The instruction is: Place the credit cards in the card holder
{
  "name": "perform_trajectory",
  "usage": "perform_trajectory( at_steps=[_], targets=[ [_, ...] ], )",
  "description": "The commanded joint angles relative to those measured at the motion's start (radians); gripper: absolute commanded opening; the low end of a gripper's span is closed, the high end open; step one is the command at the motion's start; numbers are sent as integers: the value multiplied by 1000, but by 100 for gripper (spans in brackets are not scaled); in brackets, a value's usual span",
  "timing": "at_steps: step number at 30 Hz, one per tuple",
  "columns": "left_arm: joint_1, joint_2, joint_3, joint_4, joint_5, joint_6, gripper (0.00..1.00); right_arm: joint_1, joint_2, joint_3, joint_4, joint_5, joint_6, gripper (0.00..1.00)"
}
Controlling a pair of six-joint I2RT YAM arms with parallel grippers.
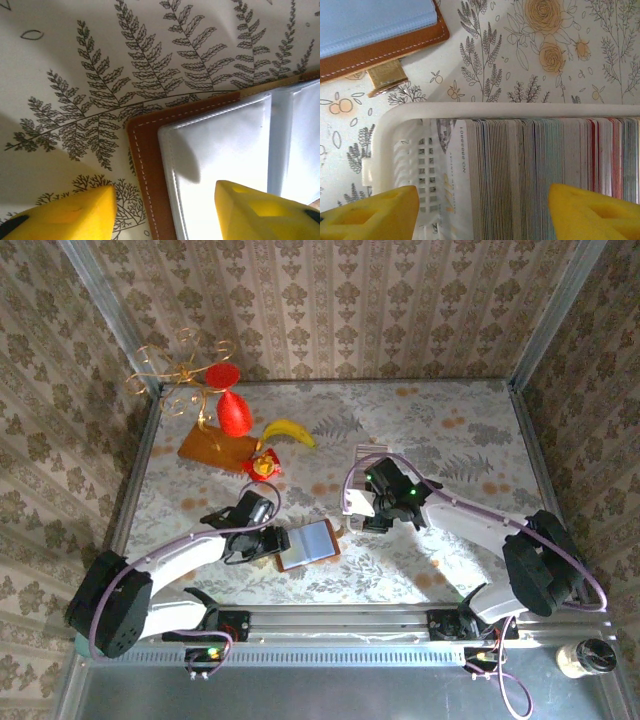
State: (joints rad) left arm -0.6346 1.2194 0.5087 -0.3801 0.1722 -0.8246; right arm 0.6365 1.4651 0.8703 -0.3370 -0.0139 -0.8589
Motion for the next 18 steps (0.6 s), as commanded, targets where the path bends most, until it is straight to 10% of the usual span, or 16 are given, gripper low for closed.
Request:
perform_trajectory(
  at_steps=[1,18],
  targets=[
    [-17,59,19,42,29,33,50,-4,34,6,50,46,-66,71],
    [-69,140,25,-35,23,125,34,9,40,7,68,131,-178,32]
  ],
)
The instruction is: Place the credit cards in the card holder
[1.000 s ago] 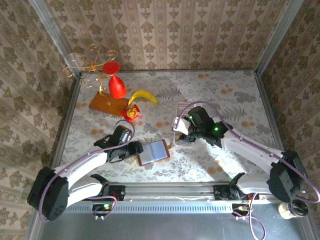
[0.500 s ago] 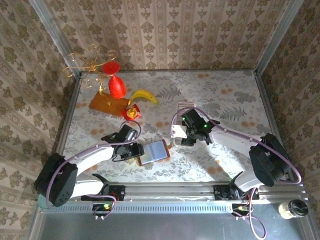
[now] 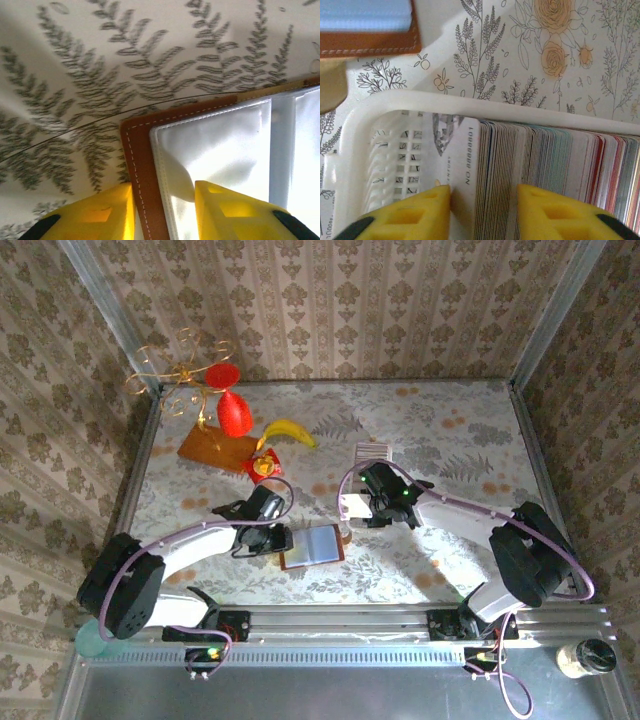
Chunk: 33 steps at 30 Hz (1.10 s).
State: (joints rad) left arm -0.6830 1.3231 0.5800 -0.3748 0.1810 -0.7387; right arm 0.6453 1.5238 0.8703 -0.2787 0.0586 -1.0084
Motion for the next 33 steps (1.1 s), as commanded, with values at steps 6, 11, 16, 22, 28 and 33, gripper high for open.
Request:
perform_trajectory(
  at_steps=[6,11,16,22,28,33],
  targets=[
    [-20,-8,-67,-67,3,43,33,13,-46,14,-30,41,-25,25],
    [-21,-55,-84,-82,7,42,33,19,-67,15,-58,32,-15,21],
    [-25,-81,-100,-78,22,51,33,19,-97,5,-60,30,2,20],
    [-65,-65,-103,-49,48,58,33,19,-118,-5,-71,20,17,18],
    [-100,-58,-104,-44,49,42,33,18,-141,-5,-95,-14,41,14],
    [-127,-69,-109,-41,63,18,33,20,-215,4,-173,-98,102,0]
  ],
)
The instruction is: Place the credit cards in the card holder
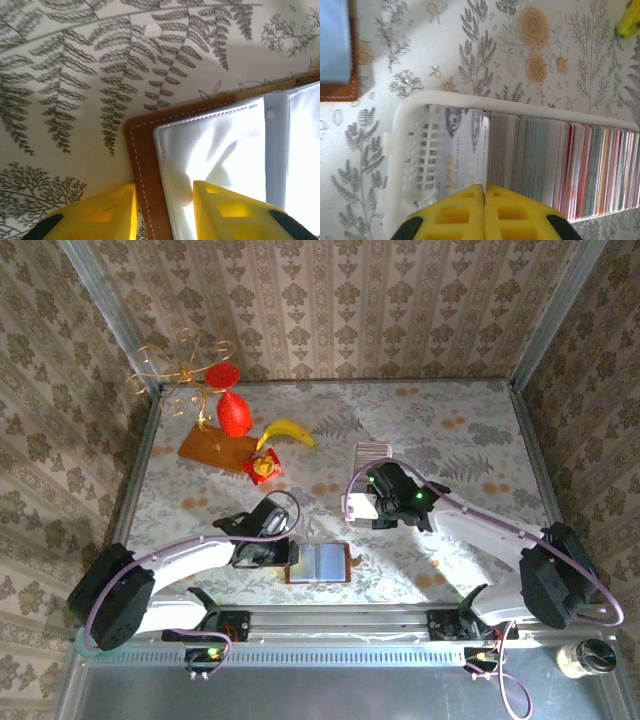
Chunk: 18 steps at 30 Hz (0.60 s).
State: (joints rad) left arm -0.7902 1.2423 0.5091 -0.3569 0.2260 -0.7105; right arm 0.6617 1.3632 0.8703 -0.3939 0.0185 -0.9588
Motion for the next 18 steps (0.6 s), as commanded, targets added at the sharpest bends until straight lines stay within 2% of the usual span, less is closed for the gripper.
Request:
perform_trajectory(
  at_steps=[1,8,12,13,15,18],
  targets=[
    [-24,7,-39,-60,19,-16,33,4,-71,4,-71,-81,71,0],
    [-27,-60,-64,-72,-2,-49,37,7,-216,-44,-95,-200,256,0],
    [-27,-102,-77,-80,-1,-71,44,4,-263,-25,-122,-270,461,0],
    [-27,-112,-83,-79,-3,-77,46,4,-274,-21,-107,-268,570,0],
    [-26,-132,-99,-75,-4,-90,49,-13,-282,2,-81,-241,914,0],
    [-27,-152,-118,-71,0,-105,51,-27,-272,19,-100,-262,1318,0]
  ],
)
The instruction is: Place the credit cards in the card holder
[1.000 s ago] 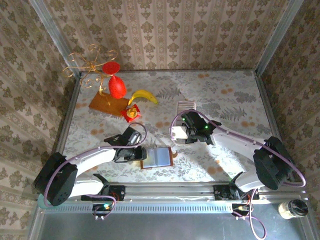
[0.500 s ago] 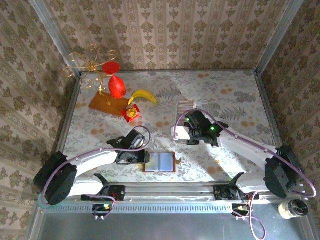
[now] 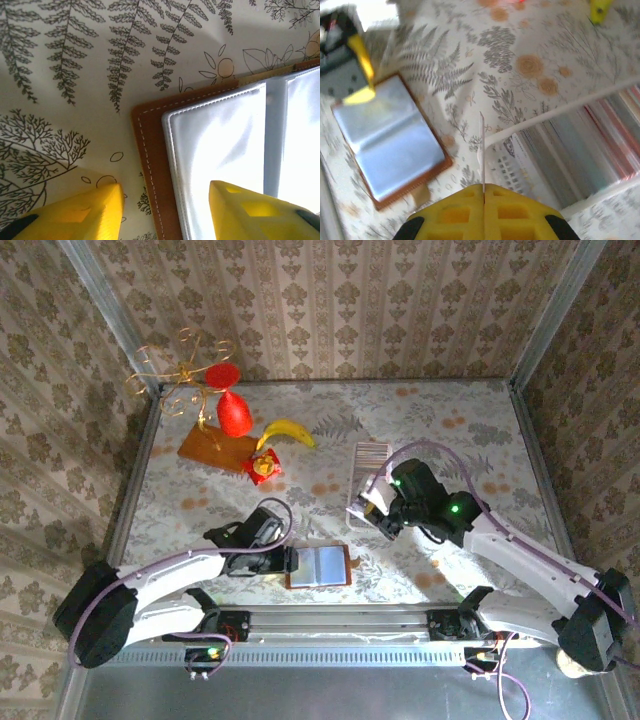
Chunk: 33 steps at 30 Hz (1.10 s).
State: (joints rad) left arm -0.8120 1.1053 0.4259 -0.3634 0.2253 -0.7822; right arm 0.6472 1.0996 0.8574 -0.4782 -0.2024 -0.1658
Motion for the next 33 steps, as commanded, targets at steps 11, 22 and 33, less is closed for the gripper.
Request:
perform_trajectory(
  at_steps=[11,22,33],
  targets=[
    [-42,-95,-55,-76,5,-72,65,207,-47,-279,379,64,1285,0],
    [-88,-36,-41,-74,-42,-78,58,347,22,-450,701,282,1402,0],
    [-113,12,-49,-70,-69,-81,47,411,241,-435,937,286,1386,0]
  ],
)
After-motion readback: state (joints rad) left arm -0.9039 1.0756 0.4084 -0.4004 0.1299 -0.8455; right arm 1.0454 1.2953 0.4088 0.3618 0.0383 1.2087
